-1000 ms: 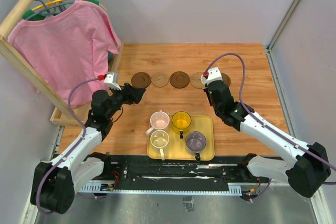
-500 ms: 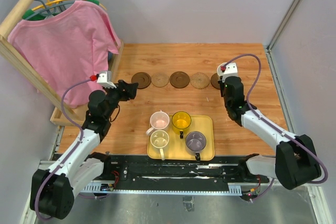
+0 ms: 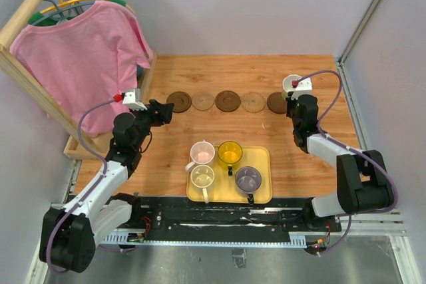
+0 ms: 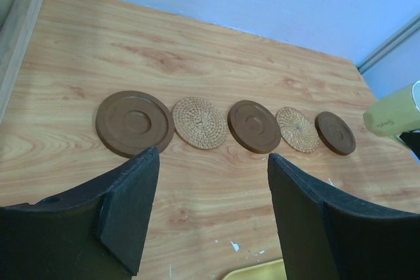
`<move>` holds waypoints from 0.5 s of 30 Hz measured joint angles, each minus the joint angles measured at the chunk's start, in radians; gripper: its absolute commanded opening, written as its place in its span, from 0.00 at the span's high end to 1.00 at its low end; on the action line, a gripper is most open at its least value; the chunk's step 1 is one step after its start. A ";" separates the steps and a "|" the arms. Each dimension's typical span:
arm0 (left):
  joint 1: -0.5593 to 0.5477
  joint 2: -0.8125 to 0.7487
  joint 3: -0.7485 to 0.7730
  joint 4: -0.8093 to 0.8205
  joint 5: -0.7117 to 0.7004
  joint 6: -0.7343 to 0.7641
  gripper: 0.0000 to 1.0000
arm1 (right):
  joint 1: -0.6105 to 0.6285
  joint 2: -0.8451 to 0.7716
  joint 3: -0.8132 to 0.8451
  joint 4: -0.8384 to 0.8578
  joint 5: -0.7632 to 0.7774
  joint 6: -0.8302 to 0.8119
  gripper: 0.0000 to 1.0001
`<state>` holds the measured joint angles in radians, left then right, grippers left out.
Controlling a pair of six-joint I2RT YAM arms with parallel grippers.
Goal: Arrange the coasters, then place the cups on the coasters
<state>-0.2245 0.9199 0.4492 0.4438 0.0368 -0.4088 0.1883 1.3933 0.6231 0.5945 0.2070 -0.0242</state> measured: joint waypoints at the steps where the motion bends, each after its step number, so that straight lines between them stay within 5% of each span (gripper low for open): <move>1: 0.001 0.006 0.000 0.005 0.000 0.000 0.29 | -0.006 0.011 0.000 0.014 -0.011 0.004 0.99; 15: 0.007 0.063 0.000 0.035 0.000 0.000 0.29 | -0.065 0.151 0.008 0.119 -0.155 0.079 0.99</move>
<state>-0.2173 0.9833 0.4492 0.4786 0.0368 -0.4088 0.1230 1.5448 0.6312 0.7136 0.0517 0.0544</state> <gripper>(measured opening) 0.708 0.208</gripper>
